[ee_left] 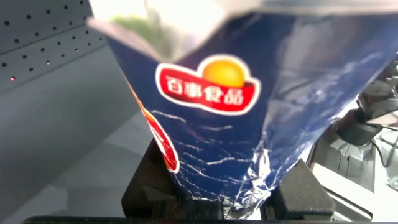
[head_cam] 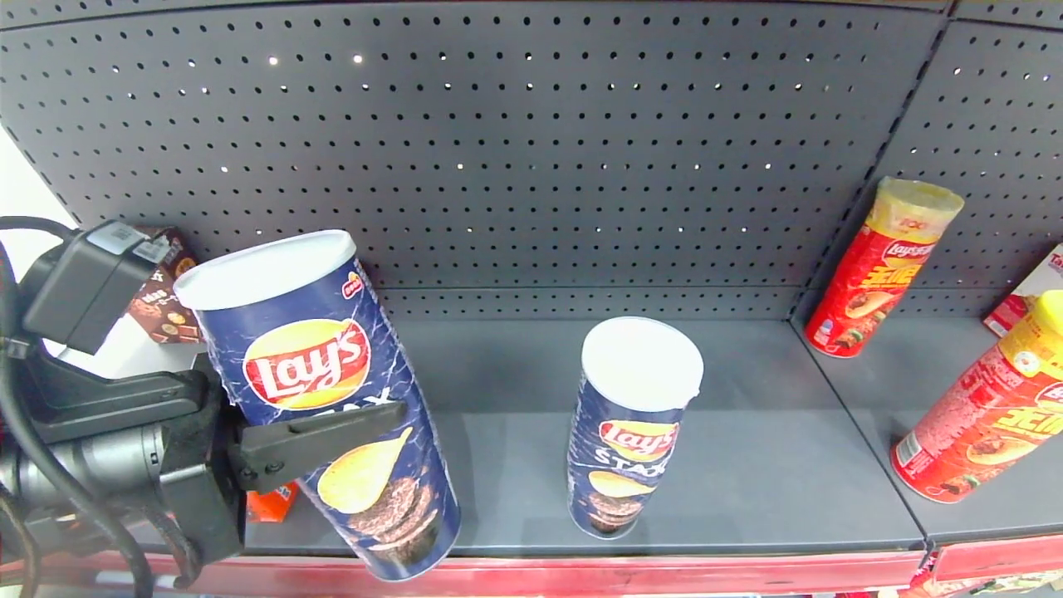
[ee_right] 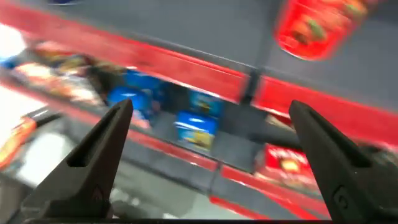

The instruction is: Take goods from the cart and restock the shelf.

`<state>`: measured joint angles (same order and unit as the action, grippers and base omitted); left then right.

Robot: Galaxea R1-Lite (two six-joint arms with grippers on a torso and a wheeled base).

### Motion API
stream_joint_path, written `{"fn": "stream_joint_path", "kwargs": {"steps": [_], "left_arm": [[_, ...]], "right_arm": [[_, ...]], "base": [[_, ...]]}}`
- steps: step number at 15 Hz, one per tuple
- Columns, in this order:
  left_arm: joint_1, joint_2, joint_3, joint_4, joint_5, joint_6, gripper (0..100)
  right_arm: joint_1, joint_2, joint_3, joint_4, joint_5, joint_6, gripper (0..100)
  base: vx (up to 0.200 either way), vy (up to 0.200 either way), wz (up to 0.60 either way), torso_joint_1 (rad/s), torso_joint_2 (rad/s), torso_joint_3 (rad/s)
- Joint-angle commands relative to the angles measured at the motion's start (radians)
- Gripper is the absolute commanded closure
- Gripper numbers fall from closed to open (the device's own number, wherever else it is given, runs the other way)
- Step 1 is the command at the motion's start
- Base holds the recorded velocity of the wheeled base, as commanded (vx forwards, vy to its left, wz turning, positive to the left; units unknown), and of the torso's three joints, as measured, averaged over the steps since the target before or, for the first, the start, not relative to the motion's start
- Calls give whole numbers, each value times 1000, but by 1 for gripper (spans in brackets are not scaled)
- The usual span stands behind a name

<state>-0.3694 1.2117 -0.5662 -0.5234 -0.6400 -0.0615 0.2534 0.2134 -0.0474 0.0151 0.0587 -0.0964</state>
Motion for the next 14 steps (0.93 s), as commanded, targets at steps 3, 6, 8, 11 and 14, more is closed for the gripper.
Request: {"fn": "stream_joint_path", "kwargs": {"steps": [3, 6, 8, 11, 14], "left_arm": [[-5, -18, 11, 0, -1, 5, 100], [-6, -34, 17, 2, -3, 5, 100], [-14, -35, 17, 2, -3, 5, 100], [-43, -35, 6, 2, -3, 5, 100], [-69, -35, 2, 2, -3, 5, 100]], "right_arm": [[-246, -144, 8, 22, 13, 4, 0], [-253, -207, 29, -46, -88, 10, 0], [-253, -209, 44, -80, -229, 12, 0], [-252, -207, 47, -78, -223, 38, 0], [-253, -207, 44, -6, -30, 89, 0]], "base": [[0, 0, 0, 0, 0, 0], [0, 0, 0, 0, 0, 0], [0, 0, 0, 0, 0, 0], [0, 0, 0, 0, 0, 0], [0, 0, 0, 0, 0, 0]]}}
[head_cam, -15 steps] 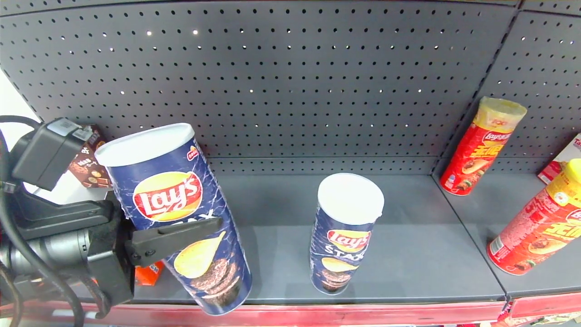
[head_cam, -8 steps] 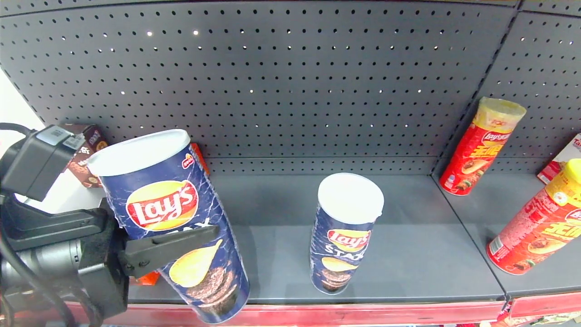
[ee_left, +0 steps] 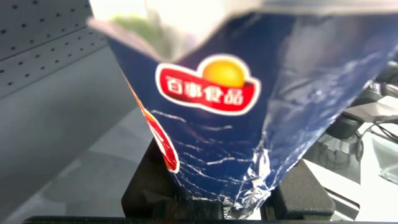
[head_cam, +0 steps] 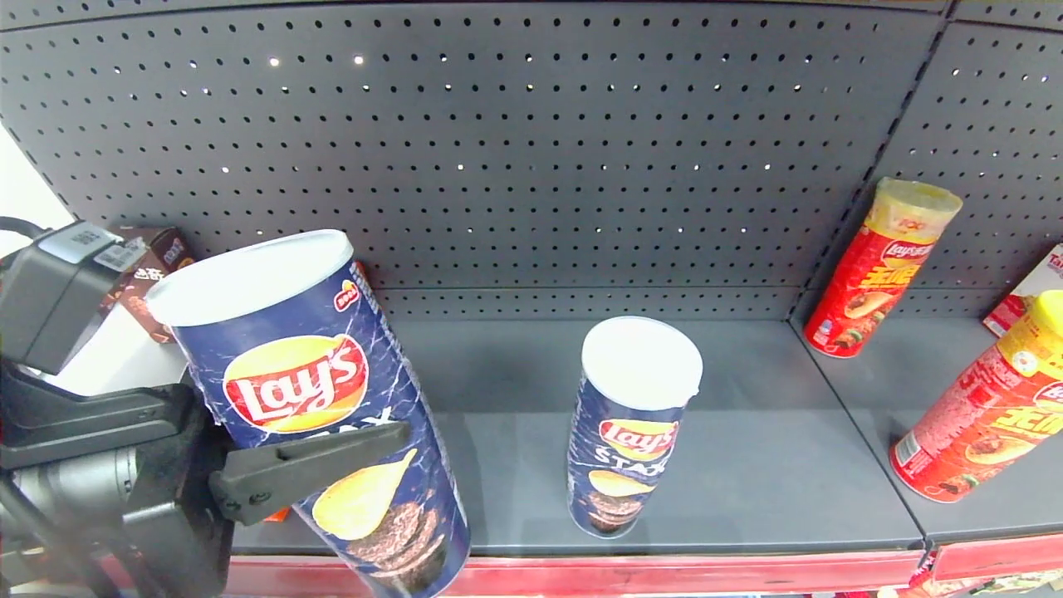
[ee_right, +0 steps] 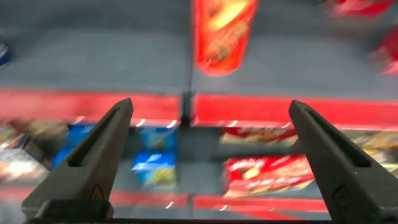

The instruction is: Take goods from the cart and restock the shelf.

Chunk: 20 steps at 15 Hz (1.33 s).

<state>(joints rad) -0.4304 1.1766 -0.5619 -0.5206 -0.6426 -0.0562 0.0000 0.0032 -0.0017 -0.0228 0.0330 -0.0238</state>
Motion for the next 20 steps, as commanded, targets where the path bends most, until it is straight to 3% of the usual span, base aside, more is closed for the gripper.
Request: {"fn": "stream_joint_path", "kwargs": {"steps": [1, 3, 8, 10, 11, 13, 15, 16, 20], "left_arm": [[-27, 2, -3, -1, 0, -1, 100], [-48, 5, 8, 4, 0, -2, 100], [-34, 57, -35, -2, 4, -1, 100], [-33, 110, -154, 24, 3, 15, 100], [-39, 150, -196, 33, 4, 58, 100], [19, 252, -259, 30, 15, 145, 100], [25, 319, -308, 30, 18, 217, 100], [27, 354, -340, 37, 15, 236, 100], [4, 522, -469, 37, -55, 237, 100]], "right_arm": [[0, 3, 2, 23, -47, 10, 0], [0, 3, 2, 21, -48, 15, 0], [0, 1, 2, 21, -48, 15, 0], [0, 1, 2, 21, -48, 15, 0], [0, 3, 2, 21, -48, 15, 0], [0, 1, 2, 21, -48, 15, 0], [0, 1, 2, 21, -48, 15, 0], [0, 1, 2, 21, -48, 15, 0], [0, 1, 2, 21, -48, 15, 0]], "base": [[0, 0, 0, 0, 0, 0], [0, 0, 0, 0, 0, 0], [0, 0, 0, 0, 0, 0], [0, 0, 0, 0, 0, 0], [0, 0, 0, 0, 0, 0], [0, 0, 0, 0, 0, 0], [0, 0, 0, 0, 0, 0], [0, 0, 0, 0, 0, 0], [0, 0, 0, 0, 0, 0]]}}
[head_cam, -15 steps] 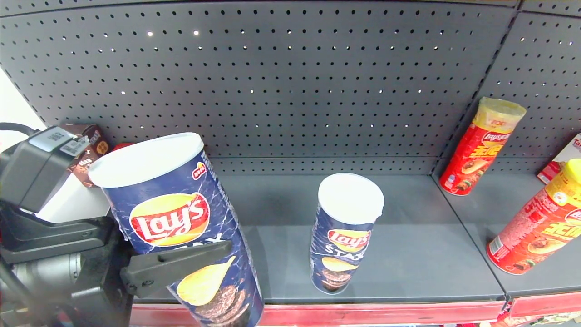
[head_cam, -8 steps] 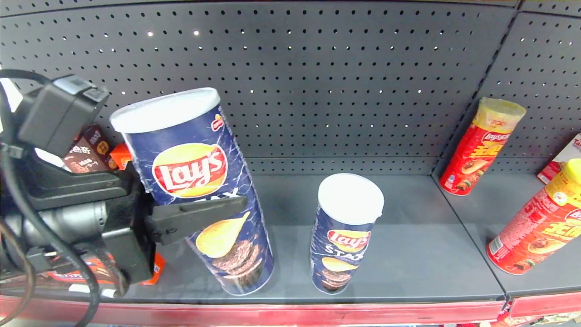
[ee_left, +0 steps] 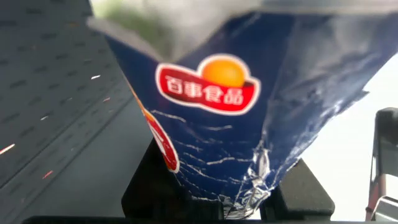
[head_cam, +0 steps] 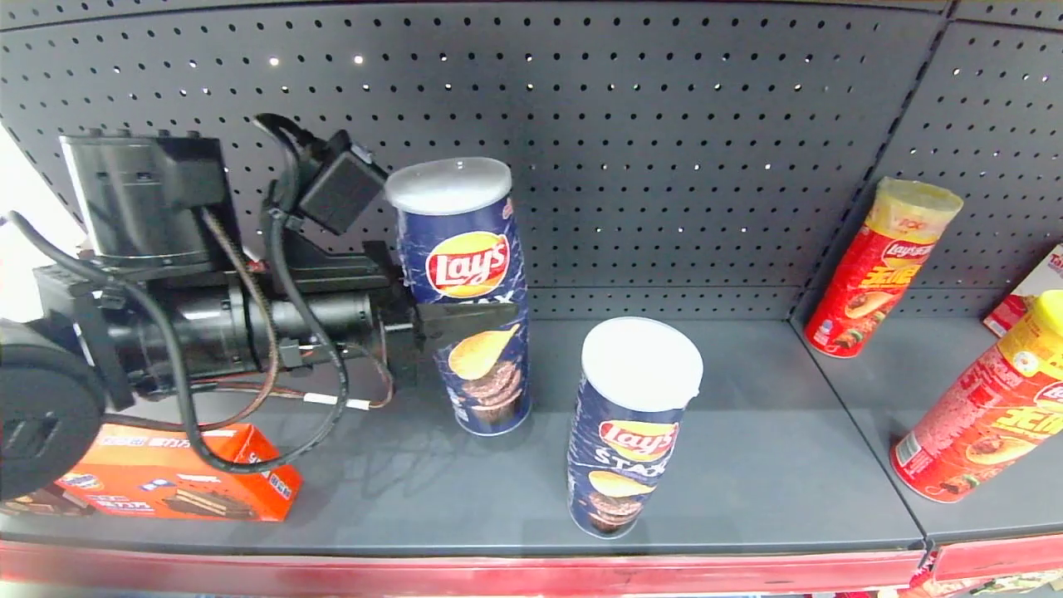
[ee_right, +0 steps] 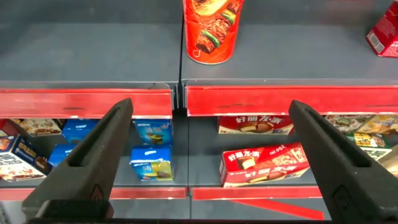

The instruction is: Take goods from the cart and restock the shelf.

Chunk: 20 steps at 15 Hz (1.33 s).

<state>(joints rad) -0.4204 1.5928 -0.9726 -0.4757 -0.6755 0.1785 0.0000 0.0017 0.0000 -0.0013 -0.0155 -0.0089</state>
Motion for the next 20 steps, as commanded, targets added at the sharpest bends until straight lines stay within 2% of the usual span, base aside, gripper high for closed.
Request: {"fn": "stream_joint_path", "kwargs": {"steps": [1, 2, 4, 6, 8, 20], "left_arm": [[-3, 154, -110, -1, -24, 2, 100], [-3, 154, -110, -1, -24, 2, 100], [-1, 291, -258, -7, -21, 7, 100], [-1, 346, -318, 2, -25, 39, 100], [-3, 394, -365, 2, -25, 41, 100], [-6, 553, -557, 3, -35, 41, 100]], "right_arm": [[0, 3, 0, 0, 0, 0, 0], [0, 3, 0, 0, 0, 0, 0], [0, 3, 0, 0, 0, 0, 0], [0, 4, 0, 0, 0, 0, 0], [0, 3, 0, 0, 0, 0, 0], [0, 3, 0, 0, 0, 0, 0]], "base": [[0, 0, 0, 0, 0, 0], [0, 0, 0, 0, 0, 0], [0, 0, 0, 0, 0, 0], [0, 0, 0, 0, 0, 0], [0, 0, 0, 0, 0, 0], [0, 0, 0, 0, 0, 0]]}}
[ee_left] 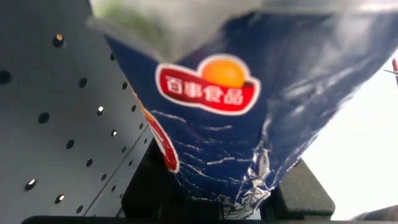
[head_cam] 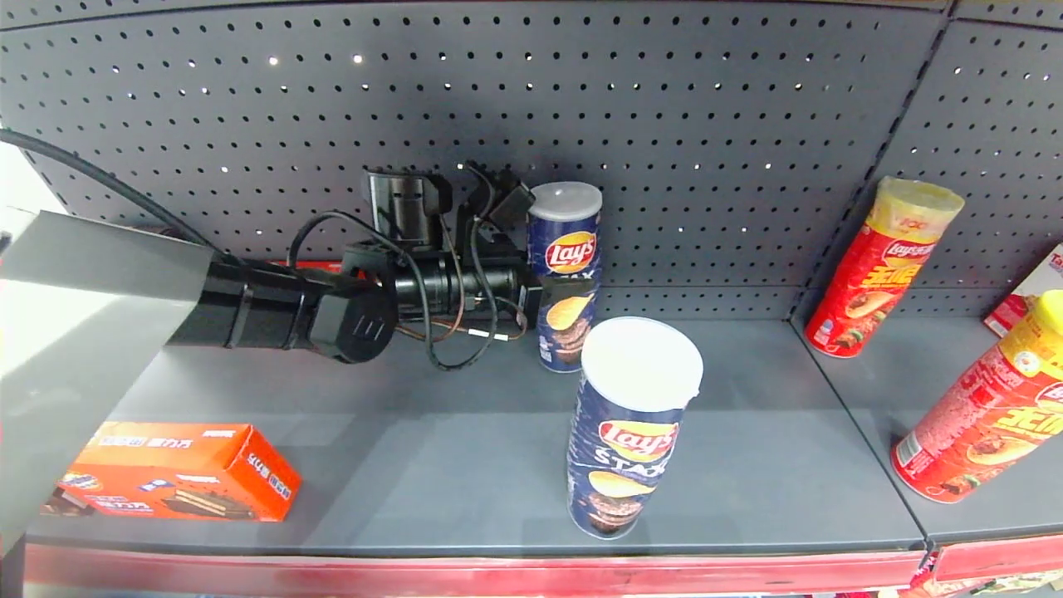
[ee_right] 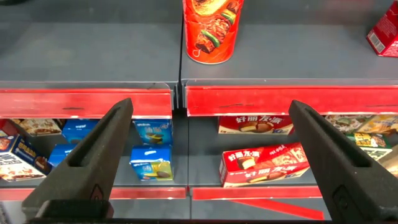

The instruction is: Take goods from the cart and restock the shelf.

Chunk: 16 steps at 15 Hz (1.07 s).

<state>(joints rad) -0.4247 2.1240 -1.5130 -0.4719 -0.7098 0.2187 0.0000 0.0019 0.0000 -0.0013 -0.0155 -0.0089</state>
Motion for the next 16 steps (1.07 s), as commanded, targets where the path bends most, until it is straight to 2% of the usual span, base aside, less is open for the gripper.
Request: {"fn": "stream_joint_path", "kwargs": {"steps": [1, 5, 6, 9, 11, 12, 13, 15, 16], "left_arm": [[-2, 30, -23, -2, 0, 1, 100], [-5, 50, -42, -2, -2, 7, 100], [-5, 50, -42, -2, -2, 7, 0], [-5, 42, -29, 1, 0, 5, 0], [1, 10, -18, 41, 3, 5, 0], [4, -45, 7, 99, 6, 8, 0], [6, -65, 23, 114, 7, 10, 0], [14, -156, 122, 142, 19, 36, 0], [14, -156, 122, 142, 19, 36, 0]], "right_arm": [[0, 3, 0, 0, 0, 0, 0], [0, 3, 0, 0, 0, 0, 0], [0, 3, 0, 0, 0, 0, 0], [0, 3, 0, 0, 0, 0, 0], [0, 3, 0, 0, 0, 0, 0], [0, 3, 0, 0, 0, 0, 0], [0, 3, 0, 0, 0, 0, 0], [0, 3, 0, 0, 0, 0, 0], [0, 3, 0, 0, 0, 0, 0]], "base": [[0, 0, 0, 0, 0, 0], [0, 0, 0, 0, 0, 0], [0, 0, 0, 0, 0, 0], [0, 0, 0, 0, 0, 0], [0, 0, 0, 0, 0, 0], [0, 0, 0, 0, 0, 0], [0, 0, 0, 0, 0, 0], [0, 0, 0, 0, 0, 0], [0, 0, 0, 0, 0, 0]]}}
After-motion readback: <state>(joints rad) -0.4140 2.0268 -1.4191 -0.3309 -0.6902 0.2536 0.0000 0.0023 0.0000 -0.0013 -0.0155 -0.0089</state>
